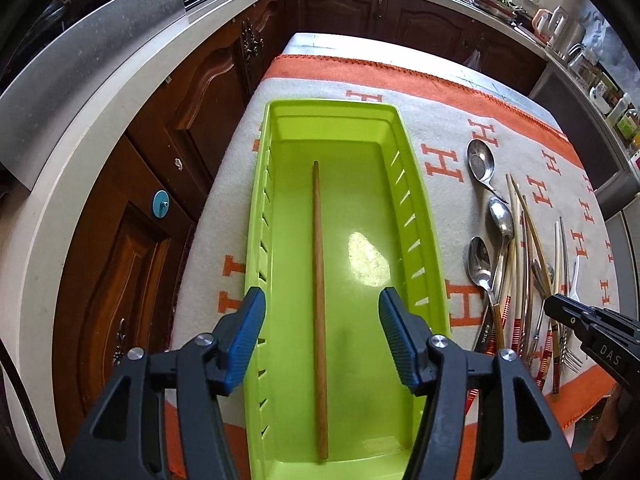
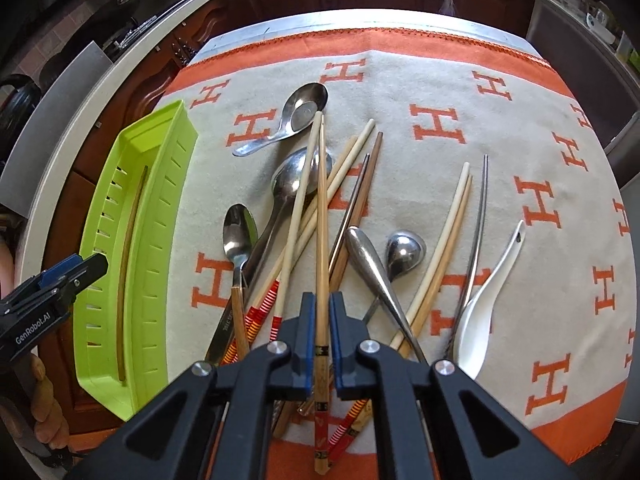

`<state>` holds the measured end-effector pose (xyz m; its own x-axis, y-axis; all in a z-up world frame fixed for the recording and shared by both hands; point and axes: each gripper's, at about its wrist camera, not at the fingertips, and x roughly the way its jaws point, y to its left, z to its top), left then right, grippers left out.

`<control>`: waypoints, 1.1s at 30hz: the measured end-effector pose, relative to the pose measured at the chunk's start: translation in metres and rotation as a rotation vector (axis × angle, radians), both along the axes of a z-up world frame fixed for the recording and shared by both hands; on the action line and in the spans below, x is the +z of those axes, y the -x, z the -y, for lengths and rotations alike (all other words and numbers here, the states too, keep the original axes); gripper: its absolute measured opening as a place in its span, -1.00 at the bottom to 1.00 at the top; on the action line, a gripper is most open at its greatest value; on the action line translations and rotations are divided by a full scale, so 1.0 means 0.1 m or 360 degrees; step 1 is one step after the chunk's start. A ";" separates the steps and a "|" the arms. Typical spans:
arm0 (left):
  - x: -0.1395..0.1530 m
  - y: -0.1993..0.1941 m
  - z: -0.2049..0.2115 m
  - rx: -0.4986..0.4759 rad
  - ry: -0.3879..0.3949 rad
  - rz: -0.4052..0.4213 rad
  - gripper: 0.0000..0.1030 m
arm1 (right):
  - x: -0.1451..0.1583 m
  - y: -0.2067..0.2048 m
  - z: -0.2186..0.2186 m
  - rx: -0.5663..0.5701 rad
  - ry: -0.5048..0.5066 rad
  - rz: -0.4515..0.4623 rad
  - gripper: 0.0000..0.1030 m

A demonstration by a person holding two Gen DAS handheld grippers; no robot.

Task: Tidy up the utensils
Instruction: 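Grasp a wooden chopstick with the right gripper and lift it, then lower the chopstick into the green tray and open the right gripper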

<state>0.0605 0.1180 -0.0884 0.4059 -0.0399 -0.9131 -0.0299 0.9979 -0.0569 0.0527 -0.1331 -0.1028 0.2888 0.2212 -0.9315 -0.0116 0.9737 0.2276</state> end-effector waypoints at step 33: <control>0.28 0.15 -0.71 0.0365 -0.0062 0.0121 0.39 | 0.51 -0.34 -1.37 0.0330 -0.0319 0.0006 -0.85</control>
